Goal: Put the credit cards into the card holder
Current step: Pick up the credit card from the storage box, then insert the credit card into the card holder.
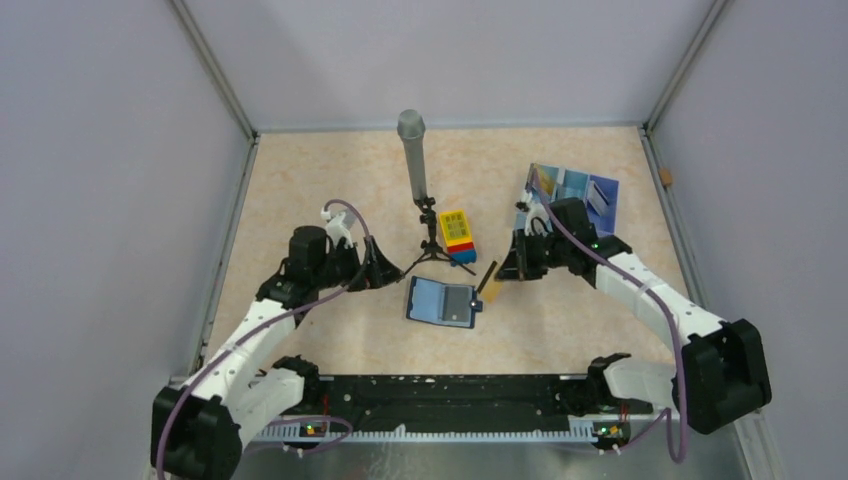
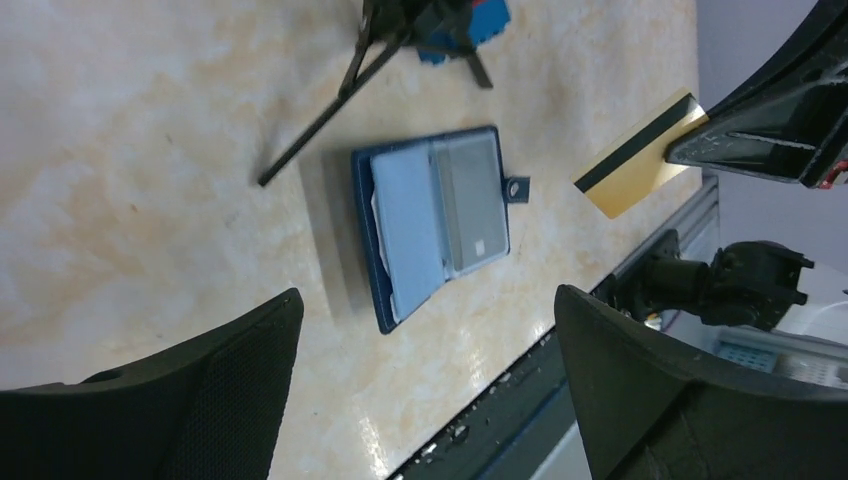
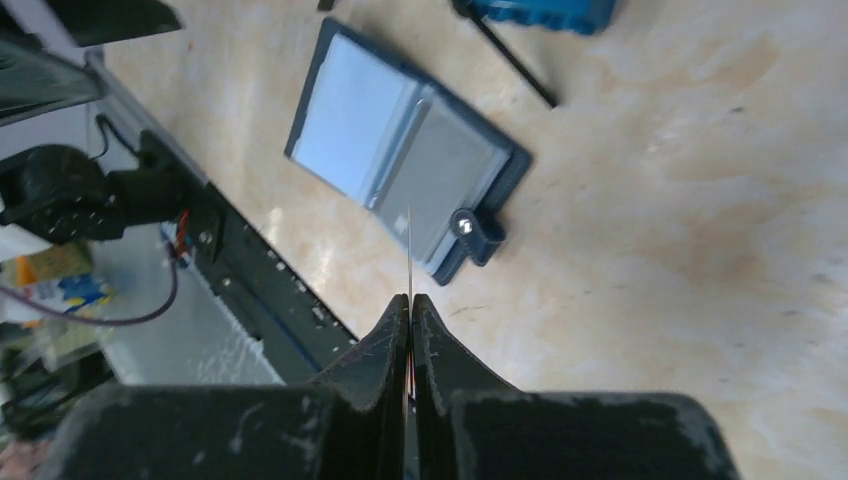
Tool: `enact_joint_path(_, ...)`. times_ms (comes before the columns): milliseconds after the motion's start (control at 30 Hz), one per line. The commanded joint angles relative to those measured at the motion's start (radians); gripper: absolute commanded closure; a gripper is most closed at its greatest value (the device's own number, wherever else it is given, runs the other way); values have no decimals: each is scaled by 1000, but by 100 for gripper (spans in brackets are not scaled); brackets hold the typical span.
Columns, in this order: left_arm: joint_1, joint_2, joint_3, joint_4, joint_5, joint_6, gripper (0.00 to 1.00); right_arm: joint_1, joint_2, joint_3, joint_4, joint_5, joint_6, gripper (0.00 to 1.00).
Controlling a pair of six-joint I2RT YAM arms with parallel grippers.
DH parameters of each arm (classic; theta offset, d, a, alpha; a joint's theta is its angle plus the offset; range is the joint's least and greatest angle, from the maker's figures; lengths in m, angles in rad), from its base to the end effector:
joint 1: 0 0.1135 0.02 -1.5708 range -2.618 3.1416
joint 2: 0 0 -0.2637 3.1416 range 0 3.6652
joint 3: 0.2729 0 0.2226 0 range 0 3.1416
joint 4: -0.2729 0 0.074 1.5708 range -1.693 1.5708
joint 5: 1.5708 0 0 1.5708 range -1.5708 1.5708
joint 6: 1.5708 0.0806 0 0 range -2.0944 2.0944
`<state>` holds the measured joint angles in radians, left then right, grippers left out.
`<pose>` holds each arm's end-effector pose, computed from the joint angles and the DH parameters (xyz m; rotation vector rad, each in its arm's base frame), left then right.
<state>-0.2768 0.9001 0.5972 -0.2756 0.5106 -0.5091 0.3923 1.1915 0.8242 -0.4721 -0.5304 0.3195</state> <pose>0.1811 -0.0924 0.2345 0.0541 2.2356 -0.9928 0.2060 0.1294 0.2307 -0.3464 2.4579 0.9579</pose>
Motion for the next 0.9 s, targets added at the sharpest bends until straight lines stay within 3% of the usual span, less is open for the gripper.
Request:
enact_joint_path(0, -4, 93, -114, 261, 167, -184, 7, 42, 13, -86, 289, -232, 147, 100)
enact_joint_path(133, -13, 162, -152, 317, 161, -177, 13, 90, 93, -146, 456, -265, 223, 100)
enact_joint_path(300, -21, 258, -148, 345, 175, -150, 26, 122, 214, -161, 571, -237, 254, 100)
enact_joint_path(500, -56, 317, -112, 292, 110, -66, 29, 128, 291, -157, 613, -217, 250, 100)
enact_joint_path(867, -105, 423, -89, 322, 90, -63, 40, 129, 384, -157, 639, -211, 243, 100)
